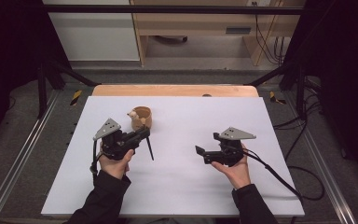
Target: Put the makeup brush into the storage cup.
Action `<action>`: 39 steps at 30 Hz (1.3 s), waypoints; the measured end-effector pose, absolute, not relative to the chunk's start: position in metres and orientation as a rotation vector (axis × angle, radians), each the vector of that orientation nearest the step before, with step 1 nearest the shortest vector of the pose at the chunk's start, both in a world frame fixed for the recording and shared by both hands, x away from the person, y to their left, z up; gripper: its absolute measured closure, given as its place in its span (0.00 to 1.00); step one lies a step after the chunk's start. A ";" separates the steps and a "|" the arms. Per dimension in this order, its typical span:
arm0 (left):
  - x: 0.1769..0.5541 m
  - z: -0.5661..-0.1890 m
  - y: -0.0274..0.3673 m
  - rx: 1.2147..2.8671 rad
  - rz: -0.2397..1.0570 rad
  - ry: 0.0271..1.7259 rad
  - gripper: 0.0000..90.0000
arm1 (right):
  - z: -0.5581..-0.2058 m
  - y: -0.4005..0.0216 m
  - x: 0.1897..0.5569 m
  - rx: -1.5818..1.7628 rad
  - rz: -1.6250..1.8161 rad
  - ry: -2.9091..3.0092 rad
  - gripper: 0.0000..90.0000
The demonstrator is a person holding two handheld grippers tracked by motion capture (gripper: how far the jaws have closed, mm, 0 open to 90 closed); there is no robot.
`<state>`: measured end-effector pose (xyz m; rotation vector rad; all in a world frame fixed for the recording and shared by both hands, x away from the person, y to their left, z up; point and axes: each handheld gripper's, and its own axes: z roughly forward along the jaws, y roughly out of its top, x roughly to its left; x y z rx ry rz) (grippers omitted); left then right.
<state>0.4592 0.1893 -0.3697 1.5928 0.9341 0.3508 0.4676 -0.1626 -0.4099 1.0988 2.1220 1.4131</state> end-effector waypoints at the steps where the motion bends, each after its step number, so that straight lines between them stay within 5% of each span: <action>1: 0.459 -0.370 0.191 1.600 0.353 0.935 0.93 | -0.410 -0.164 0.467 1.094 1.406 2.121 0.11; 39: 0.470 -0.362 0.224 1.641 0.471 0.993 0.93 | -0.411 -0.233 0.443 1.181 1.400 1.994 0.04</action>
